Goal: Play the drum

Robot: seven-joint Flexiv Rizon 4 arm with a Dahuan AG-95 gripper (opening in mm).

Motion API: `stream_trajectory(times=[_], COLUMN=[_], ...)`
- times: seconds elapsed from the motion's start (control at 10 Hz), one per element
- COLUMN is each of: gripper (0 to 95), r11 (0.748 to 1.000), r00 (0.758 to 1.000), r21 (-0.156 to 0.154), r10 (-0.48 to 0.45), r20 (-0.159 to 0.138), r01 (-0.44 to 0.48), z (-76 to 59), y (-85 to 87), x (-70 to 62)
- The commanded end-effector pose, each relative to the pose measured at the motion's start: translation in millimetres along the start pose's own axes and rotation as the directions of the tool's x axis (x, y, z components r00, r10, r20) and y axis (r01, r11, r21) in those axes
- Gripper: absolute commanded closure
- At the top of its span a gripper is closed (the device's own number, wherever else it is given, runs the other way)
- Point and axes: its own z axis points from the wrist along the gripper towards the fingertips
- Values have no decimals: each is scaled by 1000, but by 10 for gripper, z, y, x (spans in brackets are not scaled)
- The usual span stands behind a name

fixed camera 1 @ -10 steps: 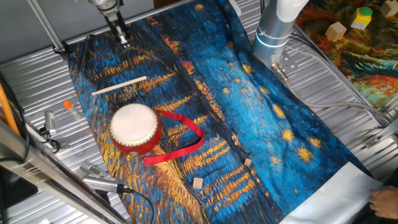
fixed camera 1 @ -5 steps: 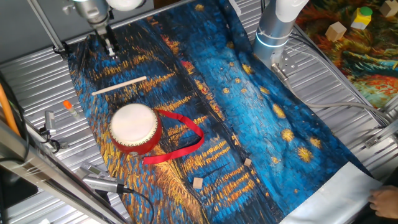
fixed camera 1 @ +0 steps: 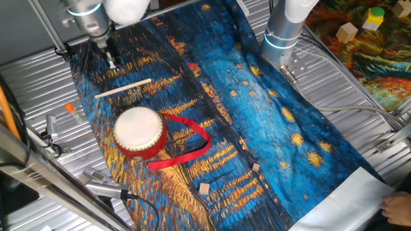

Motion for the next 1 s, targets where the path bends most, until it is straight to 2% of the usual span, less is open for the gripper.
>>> stream_trajectory(times=[0.1, 0.2, 0.5, 0.7, 0.8, 1.0], gripper=[950, 950, 950, 950, 950, 950], r11=[1000, 1000, 999, 1000, 1000, 999], r00=[1000, 999, 998, 999, 999, 999], r21=[1, 0, -1, -6, 13, 24], r10=[8, 25, 33, 25, 23, 25], r20=[16, 31, 56, 41, 39, 43], r01=[-8, -25, -33, -24, -24, -27], z=[68, 163, 177, 156, 177, 190], y=[41, 144, 298, 351, 388, 388], x=[6, -4, -28, -49, -43, -45])
